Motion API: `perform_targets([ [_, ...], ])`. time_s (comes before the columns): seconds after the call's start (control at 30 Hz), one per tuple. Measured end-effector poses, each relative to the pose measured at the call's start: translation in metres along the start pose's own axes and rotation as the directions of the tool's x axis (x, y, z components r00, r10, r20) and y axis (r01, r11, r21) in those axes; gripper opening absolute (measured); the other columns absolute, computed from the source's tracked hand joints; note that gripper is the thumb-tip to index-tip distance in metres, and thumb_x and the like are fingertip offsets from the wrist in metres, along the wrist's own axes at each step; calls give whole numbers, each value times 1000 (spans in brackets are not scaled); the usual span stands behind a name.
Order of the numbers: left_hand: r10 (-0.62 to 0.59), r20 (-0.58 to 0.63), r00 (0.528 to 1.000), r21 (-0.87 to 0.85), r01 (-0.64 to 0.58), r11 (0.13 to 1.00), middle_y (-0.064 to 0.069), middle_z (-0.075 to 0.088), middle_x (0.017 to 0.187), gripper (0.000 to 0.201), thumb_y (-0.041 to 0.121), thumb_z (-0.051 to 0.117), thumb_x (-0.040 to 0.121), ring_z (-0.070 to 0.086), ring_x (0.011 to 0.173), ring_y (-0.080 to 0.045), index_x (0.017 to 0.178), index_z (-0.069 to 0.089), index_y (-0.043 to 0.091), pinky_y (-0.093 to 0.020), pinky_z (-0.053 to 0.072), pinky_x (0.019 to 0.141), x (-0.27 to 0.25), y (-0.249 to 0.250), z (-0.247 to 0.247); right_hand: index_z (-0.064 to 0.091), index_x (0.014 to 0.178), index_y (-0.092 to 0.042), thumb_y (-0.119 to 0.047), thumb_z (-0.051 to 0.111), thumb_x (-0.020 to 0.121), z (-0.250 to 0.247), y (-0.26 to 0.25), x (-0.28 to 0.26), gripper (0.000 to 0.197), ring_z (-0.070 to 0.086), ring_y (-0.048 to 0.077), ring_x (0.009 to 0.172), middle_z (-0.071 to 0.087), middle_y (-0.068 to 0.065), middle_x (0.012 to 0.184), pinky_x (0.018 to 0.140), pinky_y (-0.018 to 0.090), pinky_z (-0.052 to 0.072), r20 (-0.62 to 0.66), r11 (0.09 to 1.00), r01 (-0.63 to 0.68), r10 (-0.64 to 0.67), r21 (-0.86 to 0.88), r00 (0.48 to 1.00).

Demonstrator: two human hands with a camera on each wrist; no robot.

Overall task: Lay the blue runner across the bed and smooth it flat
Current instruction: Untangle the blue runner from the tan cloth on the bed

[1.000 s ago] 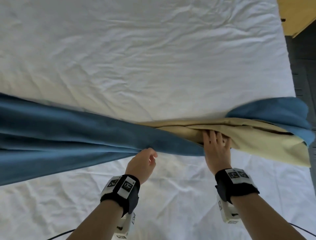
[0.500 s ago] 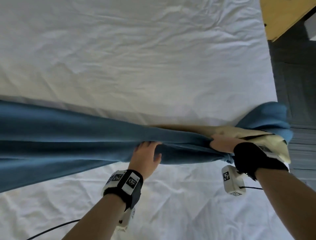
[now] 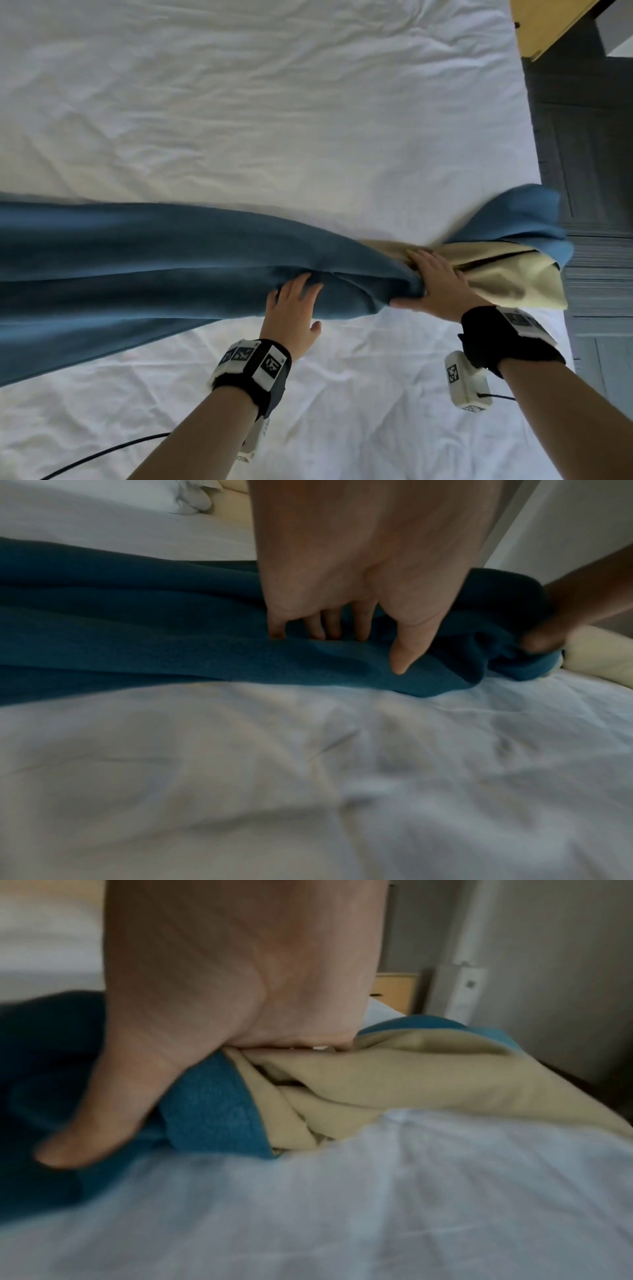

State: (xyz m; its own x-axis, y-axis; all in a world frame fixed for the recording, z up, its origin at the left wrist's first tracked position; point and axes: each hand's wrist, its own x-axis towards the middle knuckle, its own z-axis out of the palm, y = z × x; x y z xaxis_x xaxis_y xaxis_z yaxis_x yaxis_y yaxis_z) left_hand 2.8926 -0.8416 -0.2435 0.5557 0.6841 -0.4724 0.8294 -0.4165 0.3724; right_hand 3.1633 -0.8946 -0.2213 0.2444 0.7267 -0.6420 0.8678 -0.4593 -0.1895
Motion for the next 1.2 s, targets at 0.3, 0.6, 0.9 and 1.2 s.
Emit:
perform_targets([
  [0.3, -12, -38, 999, -95, 8, 995, 5, 28, 149, 59, 28, 53, 85, 30, 136, -17, 140, 32, 26, -36, 24, 112, 3, 2, -5, 57, 96, -14, -15, 56, 78, 0, -12, 13, 18, 65, 35, 86, 69, 12, 93, 67, 37, 48, -235, 972, -42, -13, -230, 972],
  [0.6, 52, -123, 991, -209, -78, 975, 5, 55, 124, 33, 21, 52, 87, 51, 116, -17, 120, 54, 22, -32, 34, 99, -7, -8, -21, 60, 89, -16, -16, 60, 76, -54, 20, 10, 14, 62, 32, 89, 61, 10, 85, 72, 36, 46, -128, 982, -187, 182, -32, 975],
  [0.9, -34, -217, 976, -331, -40, 943, 3, 58, 91, 13, 13, 53, 87, 58, 80, -19, 99, 59, 16, -34, 47, 78, -12, 9, -27, 58, 102, -10, -31, 54, 90, -30, 53, -17, 24, 63, 33, 89, 66, 15, 93, 81, 41, 50, -158, 953, -162, 207, 256, 965],
  [1.2, -45, -30, 999, -355, 32, 935, 15, 53, 74, 9, 24, 50, 89, 50, 66, -7, 97, 54, 27, -25, 44, 67, -21, 83, 19, 18, 147, -14, -59, 67, 70, 21, 61, -30, 102, 39, 30, 125, 43, 9, 134, 101, 53, 30, -273, 970, -126, 66, -209, 960],
])
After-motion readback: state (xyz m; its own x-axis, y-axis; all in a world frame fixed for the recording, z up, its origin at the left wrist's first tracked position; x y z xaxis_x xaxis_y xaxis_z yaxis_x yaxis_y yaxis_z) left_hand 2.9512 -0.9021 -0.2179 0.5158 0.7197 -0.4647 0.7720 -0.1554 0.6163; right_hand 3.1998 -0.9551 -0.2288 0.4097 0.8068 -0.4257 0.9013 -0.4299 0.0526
